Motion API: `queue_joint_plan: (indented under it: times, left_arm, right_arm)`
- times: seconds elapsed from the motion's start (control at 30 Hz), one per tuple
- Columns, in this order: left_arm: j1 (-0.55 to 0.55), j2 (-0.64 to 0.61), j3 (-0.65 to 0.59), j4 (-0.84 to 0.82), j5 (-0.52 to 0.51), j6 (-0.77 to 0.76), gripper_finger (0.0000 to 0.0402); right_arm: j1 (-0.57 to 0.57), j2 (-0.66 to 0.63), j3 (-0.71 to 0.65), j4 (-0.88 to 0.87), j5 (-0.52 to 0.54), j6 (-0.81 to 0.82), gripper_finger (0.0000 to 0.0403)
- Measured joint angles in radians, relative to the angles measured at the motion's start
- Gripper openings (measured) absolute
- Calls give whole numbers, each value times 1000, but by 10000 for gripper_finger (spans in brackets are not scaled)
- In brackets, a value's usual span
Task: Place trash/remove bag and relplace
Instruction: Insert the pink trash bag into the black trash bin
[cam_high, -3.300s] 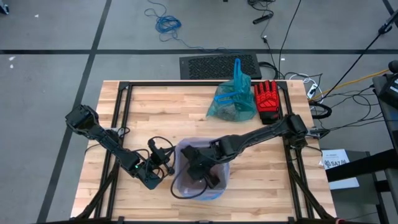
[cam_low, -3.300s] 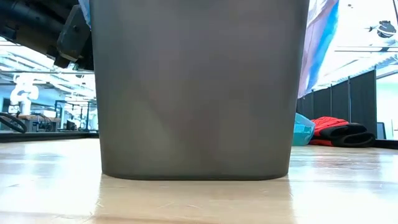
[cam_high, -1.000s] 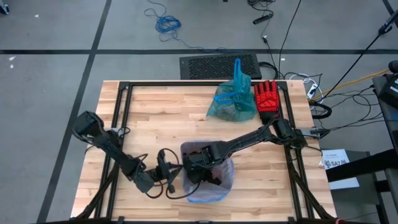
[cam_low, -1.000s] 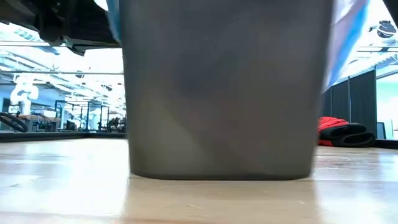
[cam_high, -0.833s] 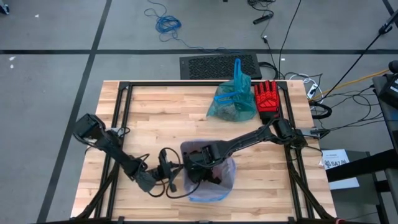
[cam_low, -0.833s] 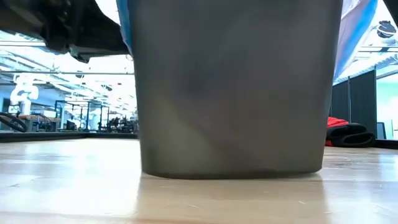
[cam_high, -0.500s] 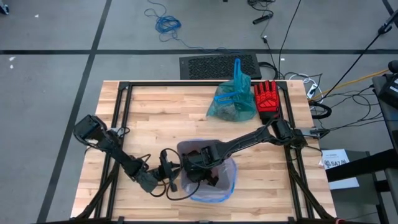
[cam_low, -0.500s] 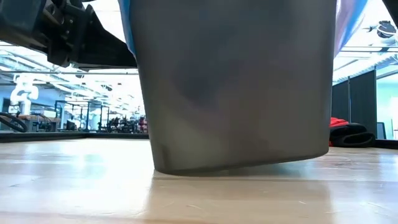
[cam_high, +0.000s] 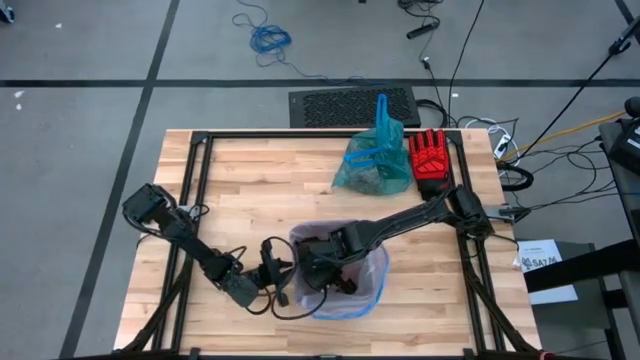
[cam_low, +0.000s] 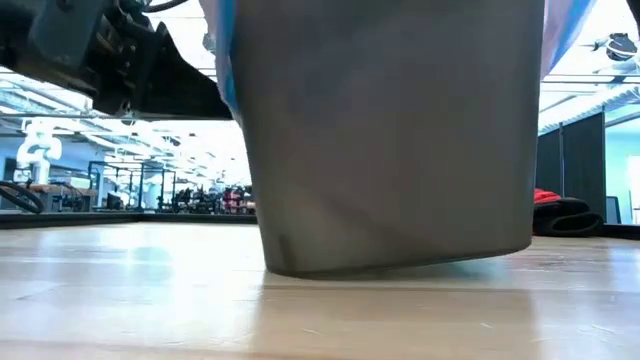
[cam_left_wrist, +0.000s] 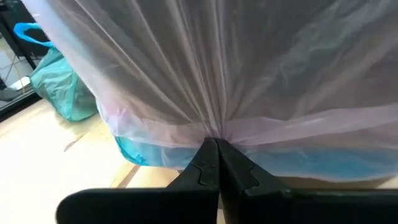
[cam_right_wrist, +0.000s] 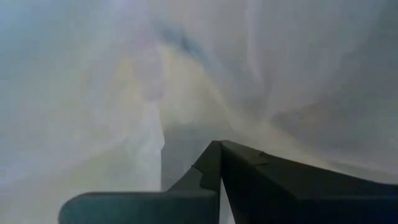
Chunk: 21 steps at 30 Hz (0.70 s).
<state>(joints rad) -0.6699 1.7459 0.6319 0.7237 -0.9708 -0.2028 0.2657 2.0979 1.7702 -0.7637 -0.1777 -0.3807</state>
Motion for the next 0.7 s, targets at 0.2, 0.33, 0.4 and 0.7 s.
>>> queue_joint_plan:
  times: [0.2,0.33,0.4,0.7]
  left_arm:
    - [-2,-21,0,-6,-16,23,0]
    - [-3,-27,0,-7,-26,30,0]
    - [-3,-27,0,-10,-31,30,0]
    - [-3,-27,0,-27,-48,28,0]
  right_arm:
    - [0,-22,-1,-15,1,2,0]
    - [-4,7,0,-25,0,5,0]
    - [-4,32,0,-28,0,3,0]
    - [5,39,-2,-81,80,-21,0]
